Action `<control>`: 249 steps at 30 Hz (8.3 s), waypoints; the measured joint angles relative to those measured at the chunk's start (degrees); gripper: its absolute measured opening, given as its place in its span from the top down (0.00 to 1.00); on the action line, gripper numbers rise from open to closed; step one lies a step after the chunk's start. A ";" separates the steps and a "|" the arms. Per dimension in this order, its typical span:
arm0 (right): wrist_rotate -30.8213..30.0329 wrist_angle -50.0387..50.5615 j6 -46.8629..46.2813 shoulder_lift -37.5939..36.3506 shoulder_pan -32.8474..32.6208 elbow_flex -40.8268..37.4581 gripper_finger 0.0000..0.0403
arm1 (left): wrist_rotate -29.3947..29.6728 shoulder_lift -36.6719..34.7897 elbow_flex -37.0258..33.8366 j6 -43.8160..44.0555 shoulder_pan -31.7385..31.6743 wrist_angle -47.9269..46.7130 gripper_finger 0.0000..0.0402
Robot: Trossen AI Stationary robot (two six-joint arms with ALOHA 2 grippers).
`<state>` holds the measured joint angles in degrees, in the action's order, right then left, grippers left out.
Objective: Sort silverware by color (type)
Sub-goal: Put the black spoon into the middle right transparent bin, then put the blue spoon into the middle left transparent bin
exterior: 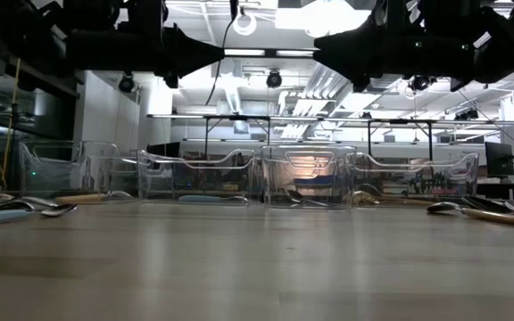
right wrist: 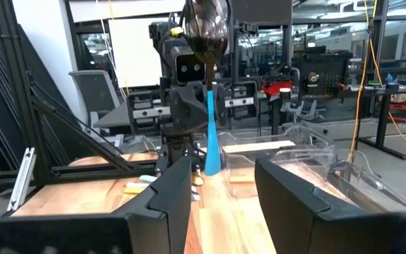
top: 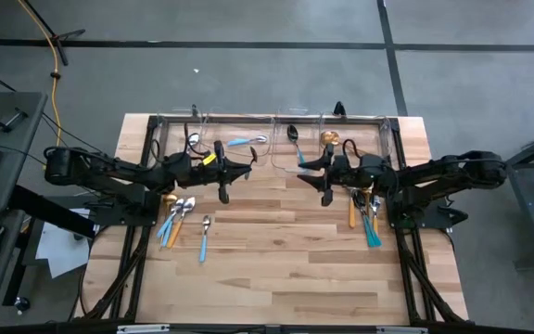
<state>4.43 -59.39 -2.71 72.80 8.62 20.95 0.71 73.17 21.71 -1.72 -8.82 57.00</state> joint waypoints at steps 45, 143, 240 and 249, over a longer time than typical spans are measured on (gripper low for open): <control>-11.55 -3.77 -3.91 19.45 -3.17 15.85 0.75 | 16.54 19.02 11.37 -2.82 6.40 6.24 1.00; -11.33 25.78 10.05 3.91 -2.29 15.61 1.00 | 7.32 -17.27 -6.03 -1.95 6.54 -8.18 0.66; -7.42 96.01 -11.58 42.62 23.21 62.51 0.76 | 7.43 -17.26 -5.99 -4.48 6.54 -7.36 0.66; -8.74 96.54 -5.70 36.83 23.19 62.53 0.64 | 7.52 -17.25 -5.99 -4.50 6.54 -7.35 0.66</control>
<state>-4.30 37.16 -8.41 109.62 31.81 83.48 8.23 55.92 15.73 -6.22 -2.28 49.65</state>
